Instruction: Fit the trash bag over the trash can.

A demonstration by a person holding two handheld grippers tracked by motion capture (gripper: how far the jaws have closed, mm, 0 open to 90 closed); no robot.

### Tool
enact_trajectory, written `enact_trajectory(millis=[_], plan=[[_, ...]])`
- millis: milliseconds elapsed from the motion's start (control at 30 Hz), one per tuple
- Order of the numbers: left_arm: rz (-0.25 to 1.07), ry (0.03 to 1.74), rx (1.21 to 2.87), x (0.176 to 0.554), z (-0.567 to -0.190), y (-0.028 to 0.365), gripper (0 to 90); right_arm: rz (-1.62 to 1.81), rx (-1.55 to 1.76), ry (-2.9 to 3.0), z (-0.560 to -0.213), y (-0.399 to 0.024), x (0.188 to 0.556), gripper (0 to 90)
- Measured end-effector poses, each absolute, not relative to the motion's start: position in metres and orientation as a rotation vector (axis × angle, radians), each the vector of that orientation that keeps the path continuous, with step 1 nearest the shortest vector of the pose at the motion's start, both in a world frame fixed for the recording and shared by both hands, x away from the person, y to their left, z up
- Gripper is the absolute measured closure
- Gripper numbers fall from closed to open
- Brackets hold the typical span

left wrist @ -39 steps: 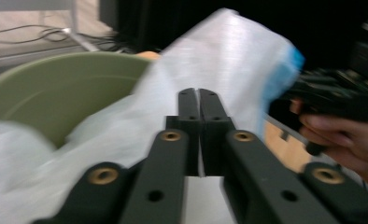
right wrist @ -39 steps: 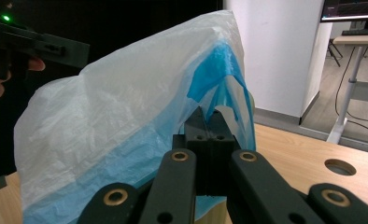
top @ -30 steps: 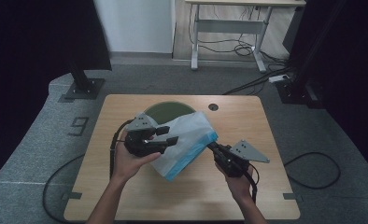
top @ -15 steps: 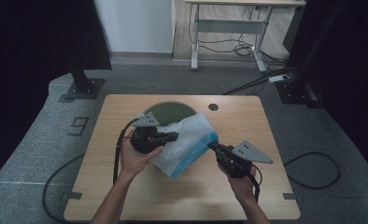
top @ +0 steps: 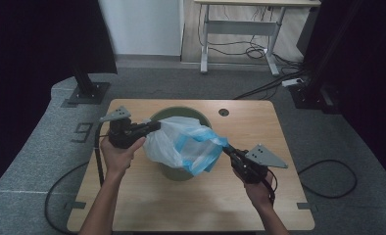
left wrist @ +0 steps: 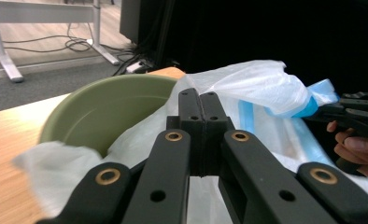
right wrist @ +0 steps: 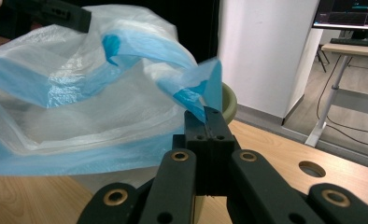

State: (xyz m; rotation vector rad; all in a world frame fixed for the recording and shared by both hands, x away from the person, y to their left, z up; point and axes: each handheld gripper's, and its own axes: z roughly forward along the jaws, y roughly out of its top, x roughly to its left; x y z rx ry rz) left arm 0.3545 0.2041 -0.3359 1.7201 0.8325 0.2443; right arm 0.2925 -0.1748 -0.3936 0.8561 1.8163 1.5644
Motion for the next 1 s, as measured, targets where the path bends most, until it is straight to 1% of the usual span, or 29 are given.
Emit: enact_trajectory(millis=[200, 367, 433, 533, 700, 867, 967, 1000], plan=[[0.242, 0.843, 1.701, 0.347, -0.343, 0.219, 90.0, 1.561, 0.842, 1.790, -0.386, -0.175, 0.291, 88.9], [0.242, 0.858, 1.718, 0.342, -0.348, 0.229, 90.0, 1.534, 0.804, 1.773, -0.380, -0.176, 0.291, 89.0], [0.242, 0.876, 1.712, 0.340, -0.351, 0.236, 90.0, 1.552, 0.819, 1.741, -0.372, -0.184, 0.292, 89.0], [0.237, 0.880, 1.704, 0.339, -0.353, 0.239, 90.0, 1.547, 0.819, 1.740, -0.370, -0.186, 0.293, 88.9], [0.236, 0.876, 1.690, 0.332, -0.360, 0.247, 90.0, 1.550, 0.827, 1.759, -0.377, -0.186, 0.290, 88.9], [0.250, 0.866, 1.687, 0.326, -0.367, 0.255, 90.0, 1.570, 0.849, 1.790, -0.391, -0.186, 0.287, 88.9], [0.267, 0.852, 1.680, 0.315, -0.375, 0.264, 90.0, 1.608, 0.842, 1.840, -0.407, -0.186, 0.276, 88.9], [0.267, 0.852, 1.680, 0.315, -0.375, 0.264, 90.0, 1.608, 0.842, 1.840, -0.407, -0.186, 0.276, 88.9]])
